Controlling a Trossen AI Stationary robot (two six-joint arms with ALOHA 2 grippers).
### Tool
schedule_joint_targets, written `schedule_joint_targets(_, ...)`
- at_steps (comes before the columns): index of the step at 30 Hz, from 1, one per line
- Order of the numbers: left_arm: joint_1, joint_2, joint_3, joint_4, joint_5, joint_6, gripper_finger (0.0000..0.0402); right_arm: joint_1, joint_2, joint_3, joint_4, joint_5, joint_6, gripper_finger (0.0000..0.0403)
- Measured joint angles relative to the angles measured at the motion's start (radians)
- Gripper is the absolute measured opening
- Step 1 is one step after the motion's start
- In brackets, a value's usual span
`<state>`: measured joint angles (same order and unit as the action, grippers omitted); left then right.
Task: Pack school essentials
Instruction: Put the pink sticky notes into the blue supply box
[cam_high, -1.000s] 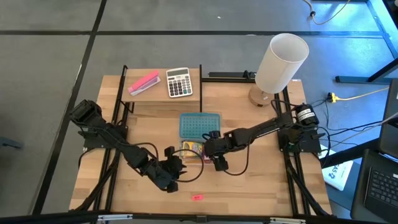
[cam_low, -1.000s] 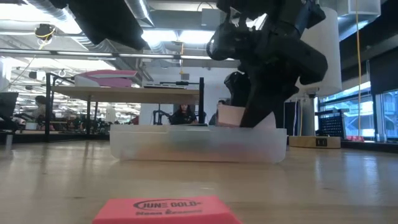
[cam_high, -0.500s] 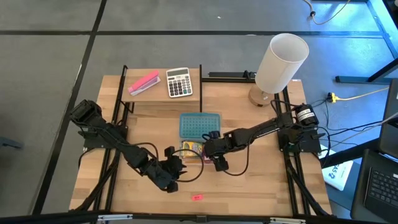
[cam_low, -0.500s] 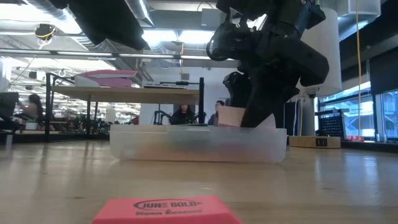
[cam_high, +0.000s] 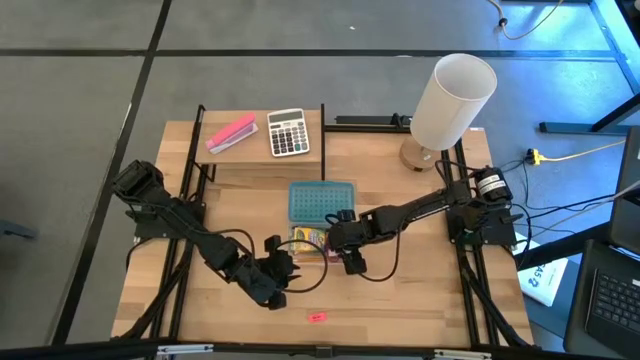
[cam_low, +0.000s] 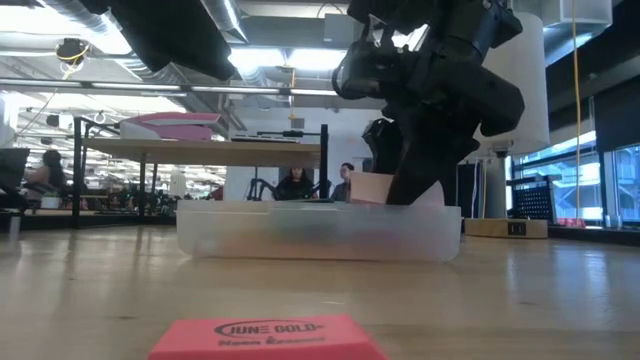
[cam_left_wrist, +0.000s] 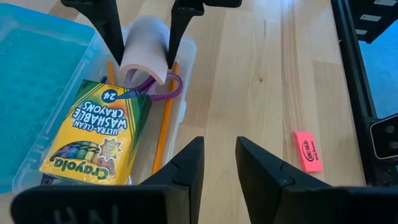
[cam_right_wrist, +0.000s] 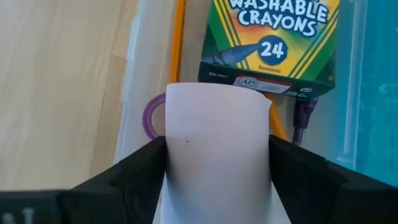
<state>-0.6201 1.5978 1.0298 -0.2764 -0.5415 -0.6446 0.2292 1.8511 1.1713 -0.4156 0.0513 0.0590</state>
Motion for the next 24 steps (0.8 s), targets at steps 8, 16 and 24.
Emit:
schedule_joint_targets(8, 0.002, 0.0, 0.0, -0.001, 0.0, 0.0, 0.0085, 0.0, 0.0, 0.0, 0.0, 0.0, -0.011, 0.0267)
schedule_joint_targets(16, 0.011, 0.0, 0.0, -0.03, -0.072, 0.0, 0.0086, 0.0, 0.0, 0.0, 0.0, 0.0, -0.011, 0.0267)
schedule_joint_targets(24, 0.011, 0.0, 0.0, -0.028, -0.069, 0.0, 0.0086, 0.0, 0.0, 0.0, 0.0, 0.0, -0.013, 0.0267)
